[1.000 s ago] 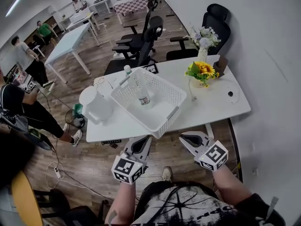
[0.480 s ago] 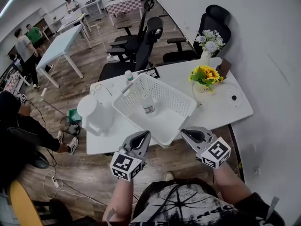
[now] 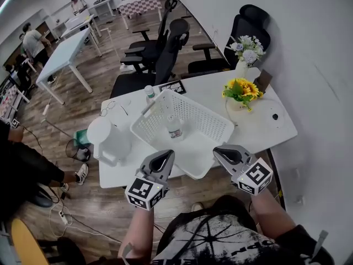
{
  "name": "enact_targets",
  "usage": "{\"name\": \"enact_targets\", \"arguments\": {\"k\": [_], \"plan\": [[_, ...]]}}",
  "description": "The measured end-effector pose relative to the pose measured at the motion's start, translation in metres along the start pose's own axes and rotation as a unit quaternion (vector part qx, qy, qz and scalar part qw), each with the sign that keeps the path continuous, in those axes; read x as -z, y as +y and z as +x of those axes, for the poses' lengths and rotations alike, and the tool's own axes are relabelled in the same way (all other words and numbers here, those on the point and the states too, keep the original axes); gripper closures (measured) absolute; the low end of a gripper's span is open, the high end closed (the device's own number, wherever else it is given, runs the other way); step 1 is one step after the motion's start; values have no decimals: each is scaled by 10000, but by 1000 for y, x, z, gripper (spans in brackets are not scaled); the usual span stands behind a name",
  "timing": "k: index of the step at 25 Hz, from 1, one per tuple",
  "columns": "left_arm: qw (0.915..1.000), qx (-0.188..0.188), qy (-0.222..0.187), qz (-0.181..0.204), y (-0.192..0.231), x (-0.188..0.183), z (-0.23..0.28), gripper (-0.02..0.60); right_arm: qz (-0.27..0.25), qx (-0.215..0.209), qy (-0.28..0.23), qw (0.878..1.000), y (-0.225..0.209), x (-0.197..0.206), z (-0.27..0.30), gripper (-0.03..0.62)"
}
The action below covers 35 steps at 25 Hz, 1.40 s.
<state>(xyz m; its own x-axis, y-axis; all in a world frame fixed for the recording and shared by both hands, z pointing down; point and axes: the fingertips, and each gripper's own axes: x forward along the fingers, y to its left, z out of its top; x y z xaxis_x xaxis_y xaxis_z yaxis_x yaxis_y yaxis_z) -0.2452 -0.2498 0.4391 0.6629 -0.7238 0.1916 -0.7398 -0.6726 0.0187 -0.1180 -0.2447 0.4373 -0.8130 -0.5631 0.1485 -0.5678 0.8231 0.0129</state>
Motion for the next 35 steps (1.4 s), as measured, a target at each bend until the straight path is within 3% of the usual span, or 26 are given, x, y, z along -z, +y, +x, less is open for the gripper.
{"name": "enact_targets", "arguments": {"k": [8, 17, 19, 23, 31, 35], "plan": [[9987, -361, 275, 249, 25, -12, 12, 571, 8, -340, -59, 9994, -18, -9, 14, 571], [9896, -583, 1162, 610, 62, -15, 42, 569, -43, -685, -164, 9975, -37, -17, 18, 570], [9856, -575, 1416, 721, 69, -15, 53, 567, -45, -735, -162, 9972, -41, -16, 19, 570], [9739, -523, 2048, 825, 82, -2, 79, 505, -33, -819, -165, 9965, -49, -15, 17, 570], [9454, -499, 3166, 589, 110, 38, 115, 456, -69, -1082, -171, 9940, -60, -15, 17, 570], [9384, -460, 3396, 437, 117, 48, 130, 438, -92, -1200, -187, 9926, -65, -16, 17, 570]]}}
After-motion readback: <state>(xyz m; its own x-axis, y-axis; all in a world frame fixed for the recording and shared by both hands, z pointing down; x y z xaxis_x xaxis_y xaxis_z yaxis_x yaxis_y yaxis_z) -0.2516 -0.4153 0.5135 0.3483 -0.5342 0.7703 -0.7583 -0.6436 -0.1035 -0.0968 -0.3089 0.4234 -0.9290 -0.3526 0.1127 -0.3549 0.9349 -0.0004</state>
